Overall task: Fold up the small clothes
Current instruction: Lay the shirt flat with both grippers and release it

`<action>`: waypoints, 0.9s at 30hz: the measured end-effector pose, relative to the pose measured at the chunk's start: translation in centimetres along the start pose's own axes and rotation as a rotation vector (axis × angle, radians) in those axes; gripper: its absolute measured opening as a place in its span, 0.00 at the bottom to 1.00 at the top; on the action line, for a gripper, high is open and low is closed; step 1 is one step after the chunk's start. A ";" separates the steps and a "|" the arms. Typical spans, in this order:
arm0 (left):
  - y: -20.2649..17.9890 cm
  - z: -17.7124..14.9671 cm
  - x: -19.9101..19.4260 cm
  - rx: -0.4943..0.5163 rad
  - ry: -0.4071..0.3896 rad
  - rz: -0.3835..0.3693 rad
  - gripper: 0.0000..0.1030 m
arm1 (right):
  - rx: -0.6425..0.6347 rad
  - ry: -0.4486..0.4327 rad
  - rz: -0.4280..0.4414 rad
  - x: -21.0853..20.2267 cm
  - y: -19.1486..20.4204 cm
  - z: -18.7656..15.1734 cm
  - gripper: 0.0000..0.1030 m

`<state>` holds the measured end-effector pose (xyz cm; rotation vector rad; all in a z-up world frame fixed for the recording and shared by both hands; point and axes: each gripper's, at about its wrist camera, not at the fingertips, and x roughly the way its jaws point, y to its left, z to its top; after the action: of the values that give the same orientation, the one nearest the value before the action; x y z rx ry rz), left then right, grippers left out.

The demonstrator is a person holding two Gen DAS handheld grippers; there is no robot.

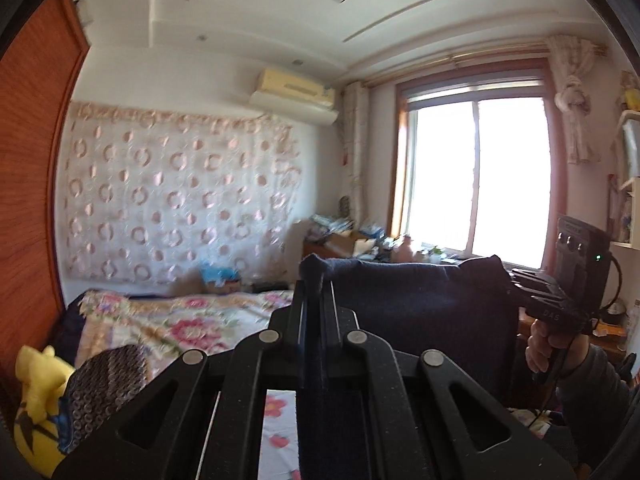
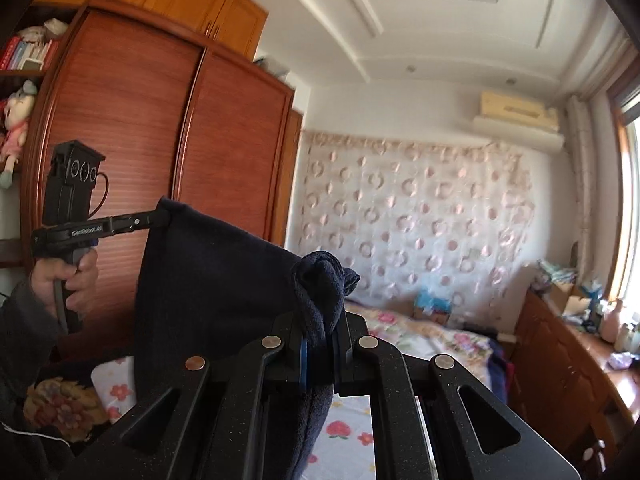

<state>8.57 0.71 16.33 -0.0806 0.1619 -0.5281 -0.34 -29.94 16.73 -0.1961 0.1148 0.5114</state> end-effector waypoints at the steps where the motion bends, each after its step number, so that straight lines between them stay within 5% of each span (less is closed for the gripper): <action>1: 1.2 -0.8 1.2 -0.011 0.023 0.021 0.05 | 0.000 0.030 0.007 2.0 0.0 -0.4 0.07; 6: 8.7 -8.7 10.5 -0.051 0.317 0.131 0.10 | 0.102 0.312 0.030 15.1 -2.4 -5.0 0.10; 9: 12.0 -13.5 12.8 -0.122 0.430 0.180 0.22 | 0.116 0.509 -0.048 21.6 -3.0 -9.9 0.29; 11: 13.1 -16.2 13.3 -0.134 0.478 0.199 0.24 | 0.124 0.570 -0.086 23.4 -3.2 -12.6 0.29; 16: 12.4 -19.9 12.6 -0.127 0.564 0.198 0.31 | 0.157 0.612 -0.087 25.5 -1.7 -14.0 0.32; 20: 10.0 -21.6 10.4 -0.098 0.597 0.167 0.31 | 0.169 0.593 -0.071 22.0 -1.0 -14.7 0.46; 27: 5.9 -24.9 5.8 -0.115 0.661 0.115 0.31 | 0.257 0.590 -0.018 14.7 -0.6 -18.6 0.47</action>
<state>12.12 1.99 -9.66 -0.0057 0.8377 -0.4148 11.56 -27.46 -3.64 -0.0909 0.7491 0.4038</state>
